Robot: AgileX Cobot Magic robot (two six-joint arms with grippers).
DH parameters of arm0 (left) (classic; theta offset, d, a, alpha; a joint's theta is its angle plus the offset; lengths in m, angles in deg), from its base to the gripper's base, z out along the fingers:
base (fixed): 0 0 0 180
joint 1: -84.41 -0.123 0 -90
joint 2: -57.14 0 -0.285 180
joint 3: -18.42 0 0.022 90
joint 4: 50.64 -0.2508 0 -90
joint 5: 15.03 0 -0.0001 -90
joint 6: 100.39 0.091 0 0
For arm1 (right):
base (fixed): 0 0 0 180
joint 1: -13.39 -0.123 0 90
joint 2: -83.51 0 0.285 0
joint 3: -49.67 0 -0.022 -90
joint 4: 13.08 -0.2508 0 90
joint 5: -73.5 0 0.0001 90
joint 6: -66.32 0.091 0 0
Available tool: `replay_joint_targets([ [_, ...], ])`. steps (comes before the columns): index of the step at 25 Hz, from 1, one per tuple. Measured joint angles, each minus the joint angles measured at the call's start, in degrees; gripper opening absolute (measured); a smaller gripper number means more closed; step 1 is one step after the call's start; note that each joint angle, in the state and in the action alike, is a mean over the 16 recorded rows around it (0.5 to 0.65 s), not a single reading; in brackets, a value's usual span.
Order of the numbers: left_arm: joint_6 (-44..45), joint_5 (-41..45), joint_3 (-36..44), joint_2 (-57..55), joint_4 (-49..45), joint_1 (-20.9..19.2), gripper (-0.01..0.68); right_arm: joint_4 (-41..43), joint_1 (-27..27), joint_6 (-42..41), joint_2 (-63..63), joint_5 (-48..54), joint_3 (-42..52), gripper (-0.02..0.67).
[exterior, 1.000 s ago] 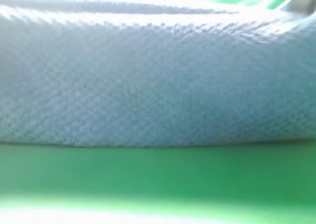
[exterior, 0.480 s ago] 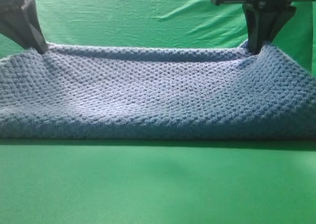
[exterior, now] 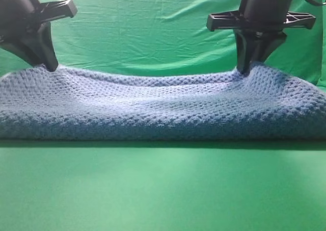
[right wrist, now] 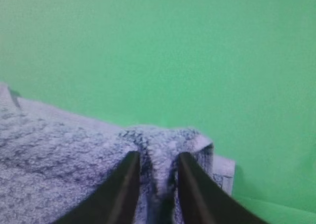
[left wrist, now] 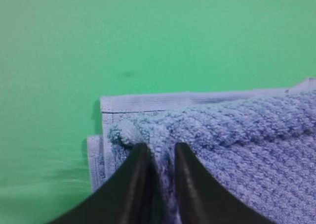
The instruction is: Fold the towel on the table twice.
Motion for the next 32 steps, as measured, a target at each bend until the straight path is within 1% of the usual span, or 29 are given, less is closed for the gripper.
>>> replay_joint_targets([
  [4,0.1,3.2,-2.2,2.4,-1.8,0.0,0.420,0.0,0.0,0.0,-2.1,2.5,-1.6,0.435],
  [6,0.1,5.7,-3.7,4.3,-2.4,0.0,0.463,0.0,0.0,0.0,-4.0,4.6,-2.5,0.479],
  [8,0.1,8.7,-5.4,6.7,-2.7,0.0,0.471,0.0,0.0,0.0,-6.4,7.3,-3.5,0.488],
  [9,0.1,10.3,-6.3,8.1,-2.8,0.0,0.463,0.0,0.0,0.0,-7.8,8.7,-4.0,0.478],
  [11,0.1,13.6,-8.0,11.1,-2.9,0.0,0.426,-0.1,0.0,-0.1,-11.0,11.7,-5.0,0.434],
  [13,0.1,17.0,-9.6,14.5,-3.0,0.0,0.369,-0.3,0.0,-0.2,-14.5,14.8,-5.9,0.364],
  [19,1.1,25.3,-12.1,26.3,-3.1,0.0,0.153,-2.9,0.0,-2.7,-26.2,22.2,-7.1,0.127],
  [22,1.9,28.2,-11.4,33.2,-3.1,0.0,0.080,-5.3,0.0,-4.9,-32.6,24.2,-6.1,0.044],
  [24,2.4,29.6,-10.1,38.0,-3.1,0.0,0.060,-7.0,0.0,-6.4,-36.9,25.0,-4.8,0.015],
  [26,3.0,30.7,-8.4,43.0,-3.1,0.0,0.051,-8.7,0.0,-8.0,-41.2,25.4,-3.2,0.003],
  [32,4.8,32.5,-1.0,57.8,-3.1,0.0,0.027,-13.1,0.0,-12.8,-54.4,23.4,4.9,0.000],
])
